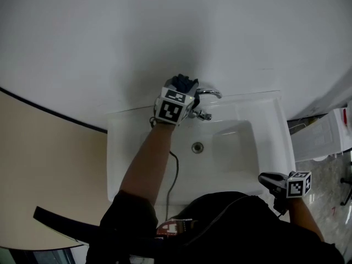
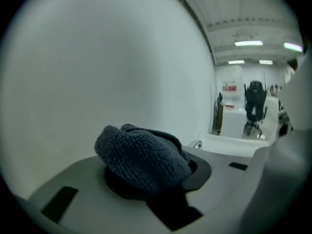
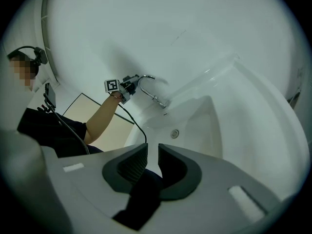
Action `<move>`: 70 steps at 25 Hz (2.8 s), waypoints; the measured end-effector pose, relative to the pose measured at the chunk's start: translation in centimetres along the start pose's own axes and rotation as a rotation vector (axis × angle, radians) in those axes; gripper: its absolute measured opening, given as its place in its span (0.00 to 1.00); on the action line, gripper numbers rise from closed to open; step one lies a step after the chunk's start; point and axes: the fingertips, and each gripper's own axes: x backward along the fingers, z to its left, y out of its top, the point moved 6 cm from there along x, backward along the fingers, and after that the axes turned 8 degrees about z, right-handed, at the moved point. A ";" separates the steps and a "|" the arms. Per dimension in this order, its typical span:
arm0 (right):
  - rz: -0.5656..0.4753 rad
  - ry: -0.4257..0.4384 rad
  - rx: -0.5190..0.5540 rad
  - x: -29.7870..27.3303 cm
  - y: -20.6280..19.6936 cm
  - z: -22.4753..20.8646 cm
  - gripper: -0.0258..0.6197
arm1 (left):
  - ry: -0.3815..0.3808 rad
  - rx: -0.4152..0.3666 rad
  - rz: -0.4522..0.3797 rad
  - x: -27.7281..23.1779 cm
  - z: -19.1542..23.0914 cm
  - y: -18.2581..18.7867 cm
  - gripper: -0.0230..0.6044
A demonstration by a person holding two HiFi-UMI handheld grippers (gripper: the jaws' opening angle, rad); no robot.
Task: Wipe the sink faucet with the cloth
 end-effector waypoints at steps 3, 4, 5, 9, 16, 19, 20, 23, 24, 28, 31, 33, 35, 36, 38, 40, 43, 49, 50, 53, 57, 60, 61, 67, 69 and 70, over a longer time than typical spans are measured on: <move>0.000 0.010 -0.013 -0.4 -0.5 -0.3 0.14 | -0.037 0.122 0.086 -0.2 2.4 -4.5 0.23; 0.002 0.012 -0.010 -0.6 -0.5 -0.3 0.14 | -0.031 0.102 0.145 -0.3 2.3 -6.5 0.23; 0.004 0.014 -0.007 -0.7 -0.4 -0.3 0.14 | -0.042 0.103 0.196 -0.6 1.9 -8.6 0.23; 0.015 0.008 -0.012 -0.6 -0.4 -0.4 0.14 | -0.164 0.377 0.236 -2.9 -0.4 -15.9 0.23; 0.029 -0.013 -0.040 -0.3 -1.7 -0.6 0.14 | -0.068 0.216 0.437 -8.5 -3.1 -19.6 0.23; 0.029 -0.023 -0.054 0.1 -1.9 -1.0 0.14 | -0.009 0.054 0.522 -9.5 -2.9 -18.5 0.23; 0.025 -0.025 -0.059 0.2 -2.1 -1.1 0.14 | -0.001 0.003 0.559 -9.6 -2.9 -18.4 0.23; 0.027 -0.027 -0.068 0.3 -2.5 -1.3 0.14 | 0.001 -0.143 0.680 -11.0 -2.9 -18.7 0.23; 0.030 -0.025 -0.068 0.2 -2.5 -1.3 0.14 | -0.003 -0.176 0.717 -11.5 -2.7 -19.0 0.24; 0.017 -0.010 -0.061 0.0 -2.3 -1.1 0.14 | -0.029 -0.229 0.763 -11.3 -2.9 -19.1 0.23; 0.001 -0.016 -0.064 0.7 -2.1 -1.5 0.14 | -0.059 -0.178 0.699 -9.1 -3.5 -17.1 0.23; -0.009 -0.016 -0.067 0.9 -2.0 -1.6 0.14 | -0.097 -0.037 0.595 -7.4 -3.6 -16.2 0.23; -0.013 -0.009 -0.068 0.8 -2.0 -1.6 0.14 | -0.153 0.201 0.420 -6.0 -3.5 -16.3 0.23; -0.012 -0.006 -0.069 0.6 -1.9 -1.5 0.14 | -0.159 0.320 0.302 -5.3 -3.1 -16.4 0.23; -0.003 -0.003 -0.071 0.4 -2.0 -1.4 0.14 | -0.110 0.555 0.025 -3.5 -1.1 -16.9 0.23; 0.010 -0.009 -0.072 0.5 -2.3 -1.6 0.14 | -0.030 0.812 -0.236 -2.2 1.8 -18.0 0.23; 0.024 -0.023 -0.085 0.7 -2.8 -1.9 0.14 | 0.022 1.138 -0.420 -3.5 4.7 -19.5 0.23; 0.046 -0.025 -0.073 0.2 -2.9 -1.2 0.14 | 0.045 1.394 -0.383 -9.1 3.1 -21.1 0.23; 0.040 -0.025 -0.077 0.3 -2.8 -1.0 0.14 | 0.036 1.424 -0.383 -9.5 2.6 -20.9 0.23; 0.024 -0.025 -0.093 0.8 -3.0 -1.0 0.14 | -0.020 1.497 -0.387 -10.0 2.1 -20.9 0.23; 0.023 -0.025 -0.096 0.7 -3.6 -1.7 0.14 | -0.189 1.570 -0.320 -9.7 1.4 -21.7 0.23; 0.032 -0.016 -0.091 0.4 -3.3 -1.8 0.14 | -0.208 1.570 -0.219 -9.9 0.7 -23.8 0.23; 0.036 -0.015 -0.088 0.3 -3.2 -1.8 0.14 | -0.192 1.564 -0.178 -10.3 0.7 -24.4 0.23; 0.031 -0.012 -0.087 0.3 -3.1 -1.1 0.14 | -0.289 1.683 -0.325 -9.0 1.1 -21.7 0.21; 0.041 -0.020 -0.084 0.3 -3.1 -1.6 0.14 | -0.328 1.644 -0.345 -9.0 1.2 -21.2 0.21; 0.047 -0.021 -0.085 0.1 -3.1 -1.7 0.14 | -0.328 1.631 -0.335 -9.4 1.1 -21.5 0.21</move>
